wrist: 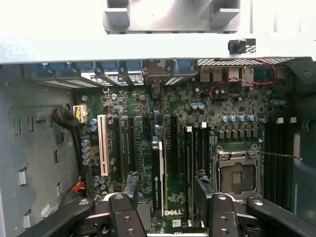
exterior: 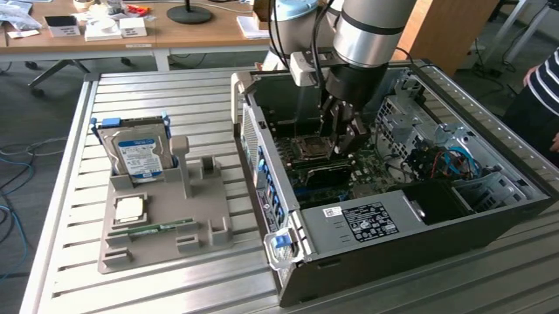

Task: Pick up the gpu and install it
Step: 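Press down on the gpu until it lock into place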

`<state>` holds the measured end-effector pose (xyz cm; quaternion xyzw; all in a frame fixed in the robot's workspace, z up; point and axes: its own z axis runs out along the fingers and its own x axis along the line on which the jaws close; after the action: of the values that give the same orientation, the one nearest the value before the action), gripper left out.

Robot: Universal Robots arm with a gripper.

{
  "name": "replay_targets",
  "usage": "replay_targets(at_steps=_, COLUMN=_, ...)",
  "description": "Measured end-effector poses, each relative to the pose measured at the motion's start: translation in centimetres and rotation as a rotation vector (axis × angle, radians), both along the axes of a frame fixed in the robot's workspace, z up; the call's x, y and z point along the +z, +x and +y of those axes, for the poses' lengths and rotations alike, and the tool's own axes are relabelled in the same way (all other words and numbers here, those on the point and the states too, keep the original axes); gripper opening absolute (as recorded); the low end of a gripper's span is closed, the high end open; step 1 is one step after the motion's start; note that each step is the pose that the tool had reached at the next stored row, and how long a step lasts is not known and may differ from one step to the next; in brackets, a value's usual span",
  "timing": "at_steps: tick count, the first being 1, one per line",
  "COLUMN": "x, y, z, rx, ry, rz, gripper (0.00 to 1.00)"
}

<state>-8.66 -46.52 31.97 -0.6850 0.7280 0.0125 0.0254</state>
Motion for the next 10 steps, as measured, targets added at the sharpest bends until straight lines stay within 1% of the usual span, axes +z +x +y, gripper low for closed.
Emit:
replay_targets(at_steps=7, x=0.00, y=0.00, z=0.00, rx=0.000, ry=0.0000, rz=0.0000, gripper=0.57)
replay_targets(at_steps=8, x=0.00, y=0.00, z=0.00, rx=0.000, ry=0.0000, rz=0.0000, gripper=0.56)
replay_targets(at_steps=10, x=0.00, y=0.00, z=0.00, rx=0.000, ry=0.0000, rz=0.0000, gripper=0.20)
